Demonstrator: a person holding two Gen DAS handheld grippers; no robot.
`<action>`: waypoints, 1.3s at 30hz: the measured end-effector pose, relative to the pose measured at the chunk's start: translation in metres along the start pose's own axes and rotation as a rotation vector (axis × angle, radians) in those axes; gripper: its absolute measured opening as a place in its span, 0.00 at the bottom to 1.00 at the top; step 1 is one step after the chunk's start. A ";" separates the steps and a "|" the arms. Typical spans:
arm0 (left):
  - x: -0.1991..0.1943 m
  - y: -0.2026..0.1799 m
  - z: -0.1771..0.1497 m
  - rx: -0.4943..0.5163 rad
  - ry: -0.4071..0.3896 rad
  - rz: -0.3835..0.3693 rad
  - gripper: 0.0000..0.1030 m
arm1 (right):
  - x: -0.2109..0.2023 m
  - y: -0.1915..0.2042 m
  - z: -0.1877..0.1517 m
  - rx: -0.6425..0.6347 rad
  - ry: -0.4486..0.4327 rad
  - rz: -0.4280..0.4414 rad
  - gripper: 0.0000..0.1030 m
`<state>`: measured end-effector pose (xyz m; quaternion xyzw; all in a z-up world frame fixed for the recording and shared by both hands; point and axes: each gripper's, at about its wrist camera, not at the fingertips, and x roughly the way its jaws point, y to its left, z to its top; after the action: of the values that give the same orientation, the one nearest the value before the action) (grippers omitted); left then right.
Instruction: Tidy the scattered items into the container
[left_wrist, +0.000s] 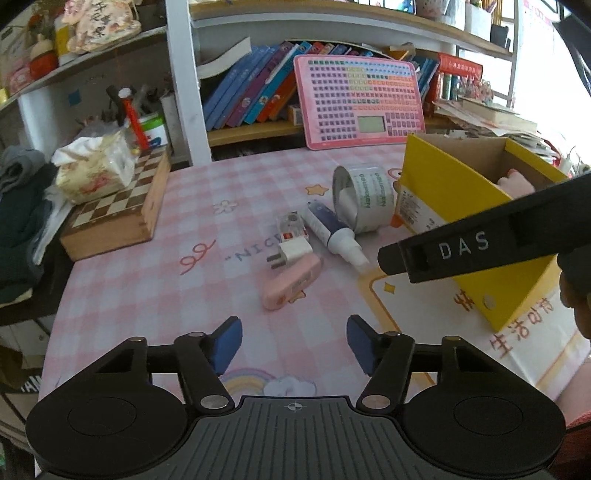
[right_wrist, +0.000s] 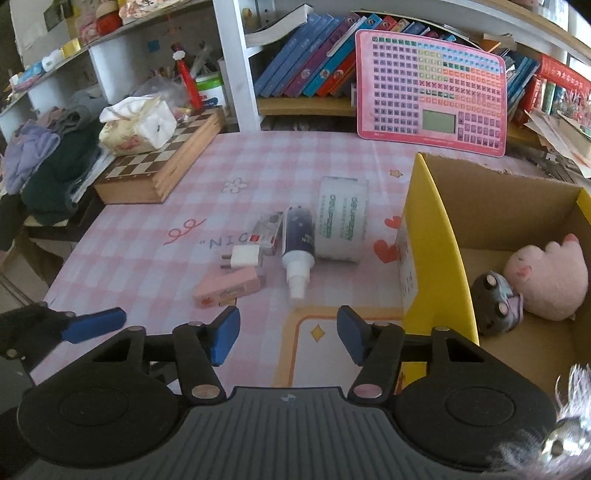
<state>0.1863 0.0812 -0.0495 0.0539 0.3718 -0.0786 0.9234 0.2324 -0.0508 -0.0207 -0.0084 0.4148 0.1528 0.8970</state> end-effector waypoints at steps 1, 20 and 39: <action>0.004 0.001 0.002 0.001 0.002 -0.004 0.54 | 0.003 0.000 0.003 -0.002 -0.005 -0.005 0.54; 0.076 0.013 0.030 0.026 0.062 -0.030 0.51 | 0.071 -0.009 0.052 0.013 0.026 -0.138 0.62; 0.099 0.019 0.029 0.007 0.092 -0.087 0.30 | 0.107 -0.011 0.065 0.017 0.040 -0.229 0.51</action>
<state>0.2797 0.0850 -0.0966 0.0446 0.4156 -0.1175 0.9008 0.3488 -0.0236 -0.0591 -0.0513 0.4303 0.0458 0.9000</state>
